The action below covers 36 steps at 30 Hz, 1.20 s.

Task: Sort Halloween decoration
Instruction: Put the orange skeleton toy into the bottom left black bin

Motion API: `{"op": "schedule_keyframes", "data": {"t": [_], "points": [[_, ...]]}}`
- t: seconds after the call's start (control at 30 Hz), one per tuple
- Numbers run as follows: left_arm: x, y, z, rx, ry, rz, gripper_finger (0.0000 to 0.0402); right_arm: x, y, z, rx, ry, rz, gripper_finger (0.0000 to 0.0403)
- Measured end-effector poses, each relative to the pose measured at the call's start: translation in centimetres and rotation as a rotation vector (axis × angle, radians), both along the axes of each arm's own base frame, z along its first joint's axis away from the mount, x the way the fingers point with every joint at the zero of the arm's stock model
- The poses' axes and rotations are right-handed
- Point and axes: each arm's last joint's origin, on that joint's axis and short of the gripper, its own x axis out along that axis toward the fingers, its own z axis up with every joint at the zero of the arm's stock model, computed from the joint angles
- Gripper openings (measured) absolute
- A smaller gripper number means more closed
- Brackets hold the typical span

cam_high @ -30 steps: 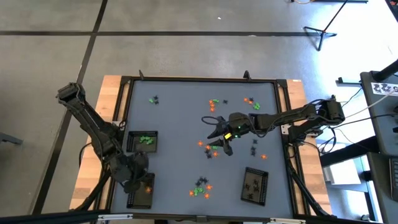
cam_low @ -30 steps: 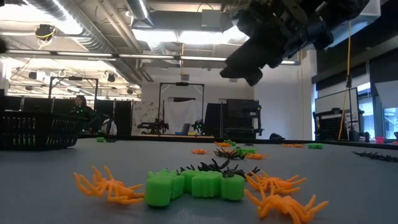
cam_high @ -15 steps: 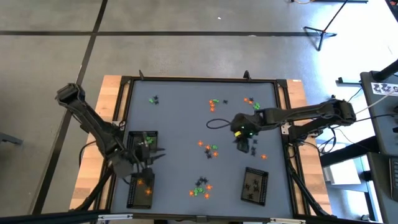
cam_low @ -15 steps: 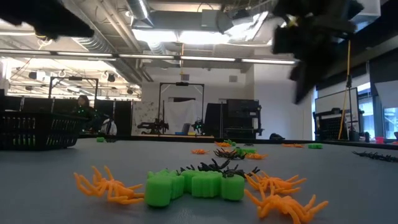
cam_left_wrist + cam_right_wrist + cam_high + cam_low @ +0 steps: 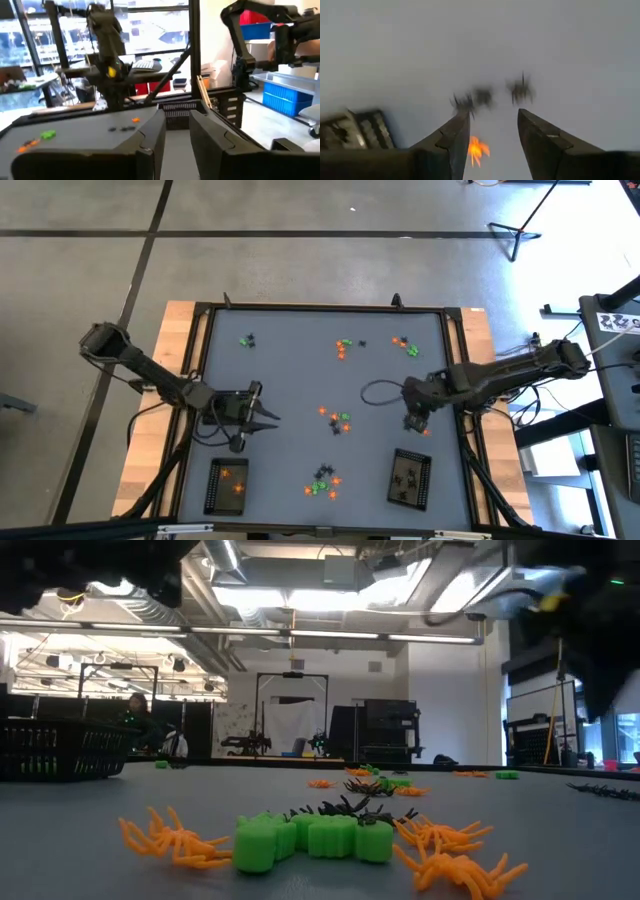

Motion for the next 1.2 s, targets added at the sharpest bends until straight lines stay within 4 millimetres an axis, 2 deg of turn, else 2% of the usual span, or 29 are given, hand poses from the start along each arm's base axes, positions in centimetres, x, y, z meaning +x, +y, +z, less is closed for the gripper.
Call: {"op": "schedule_keyframes", "data": {"t": [0.23, 0.47, 0.7, 0.8, 0.9, 1.1, 1.2], "points": [[0.6, 1.7, 0.2, 0.023, -0.03, 0.019, 0.008, -3.2, 2.4, -2.7, 0.085, 0.107, -0.097, 0.0165], [0.8, 2.4, 0.2, 0.024, -0.026, 0.043, 0.008, -4.1, 3.9, -4.4, 0.056, 0.059, -0.107, 0.0165], [0.8, 2.4, 0.2, 0.014, -0.021, 0.043, 0.008, -5.0, 3.8, -7.0, 0.052, 0.048, -0.145, 0.0165], [0.8, 2.4, 0.2, -0.001, -0.018, 0.041, 0.008, -5.3, 3.5, -7.5, 0.043, 0.055, -0.167, 0.0159], [0.8, 2.4, 0.2, -0.002, -0.017, 0.041, 0.008, -5.4, 3.4, -7.6, 0.03, 0.056, -0.169, 0.0131], [0.8, 2.4, 0.1, -0.002, -0.014, 0.041, 0.008, -5.2, 3.6, -7.1, 0.014, 0.045, -0.125, 0.0024], [0.8, 2.4, 0.1, -0.004, -0.013, 0.041, 0.008, -4.8, 3.7, -6.4, -0.009, 0.02, -0.12, 0.0009]]}}
